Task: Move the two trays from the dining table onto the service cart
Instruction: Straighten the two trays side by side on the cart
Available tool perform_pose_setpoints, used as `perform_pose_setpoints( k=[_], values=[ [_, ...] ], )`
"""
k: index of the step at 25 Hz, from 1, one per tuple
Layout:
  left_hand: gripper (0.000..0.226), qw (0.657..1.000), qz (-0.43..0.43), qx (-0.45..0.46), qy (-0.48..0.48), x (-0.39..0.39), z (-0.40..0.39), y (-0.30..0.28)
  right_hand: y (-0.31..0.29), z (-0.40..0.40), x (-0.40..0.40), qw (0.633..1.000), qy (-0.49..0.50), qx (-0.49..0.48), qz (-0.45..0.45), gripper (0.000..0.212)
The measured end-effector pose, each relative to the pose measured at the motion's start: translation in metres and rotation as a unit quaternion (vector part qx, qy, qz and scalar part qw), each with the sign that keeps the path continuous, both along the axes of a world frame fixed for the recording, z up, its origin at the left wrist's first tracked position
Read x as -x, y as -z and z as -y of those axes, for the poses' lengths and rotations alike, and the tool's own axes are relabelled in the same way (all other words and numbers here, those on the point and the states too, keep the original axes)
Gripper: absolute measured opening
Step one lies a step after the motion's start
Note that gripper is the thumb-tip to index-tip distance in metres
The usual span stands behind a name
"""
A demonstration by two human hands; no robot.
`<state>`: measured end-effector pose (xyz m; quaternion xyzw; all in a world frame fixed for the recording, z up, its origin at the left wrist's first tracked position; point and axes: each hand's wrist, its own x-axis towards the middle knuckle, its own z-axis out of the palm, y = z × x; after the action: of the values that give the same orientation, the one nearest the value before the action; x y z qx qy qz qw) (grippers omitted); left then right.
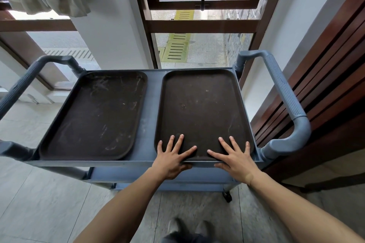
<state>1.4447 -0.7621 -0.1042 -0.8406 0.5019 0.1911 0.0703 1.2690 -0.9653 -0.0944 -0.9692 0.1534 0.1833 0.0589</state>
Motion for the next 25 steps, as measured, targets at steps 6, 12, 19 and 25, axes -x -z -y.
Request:
perform_pose_setpoints(
  k=[6, 12, 19, 25],
  values=[
    [0.064, 1.000, 0.006, 0.011, 0.004, 0.003, 0.000, 0.003, -0.003, -0.002, 0.002, 1.000, -0.002, 0.005, -0.005, 0.055],
    [0.068, 1.000, -0.014, -0.001, -0.003, 0.004, -0.002, -0.005, -0.006, -0.006, 0.004, 1.000, 0.006, 0.009, 0.015, 0.056],
    [0.046, 0.986, 0.050, 0.157, 0.029, 0.000, -0.040, -0.015, -0.017, -0.022, 0.016, 0.991, 0.038, 0.013, 0.124, 0.043],
    [0.033, 0.968, 0.088, 0.225, 0.067, 0.005, -0.040, -0.018, -0.022, -0.022, 0.030, 0.984, 0.024, 0.062, 0.163, 0.028]
  ],
)
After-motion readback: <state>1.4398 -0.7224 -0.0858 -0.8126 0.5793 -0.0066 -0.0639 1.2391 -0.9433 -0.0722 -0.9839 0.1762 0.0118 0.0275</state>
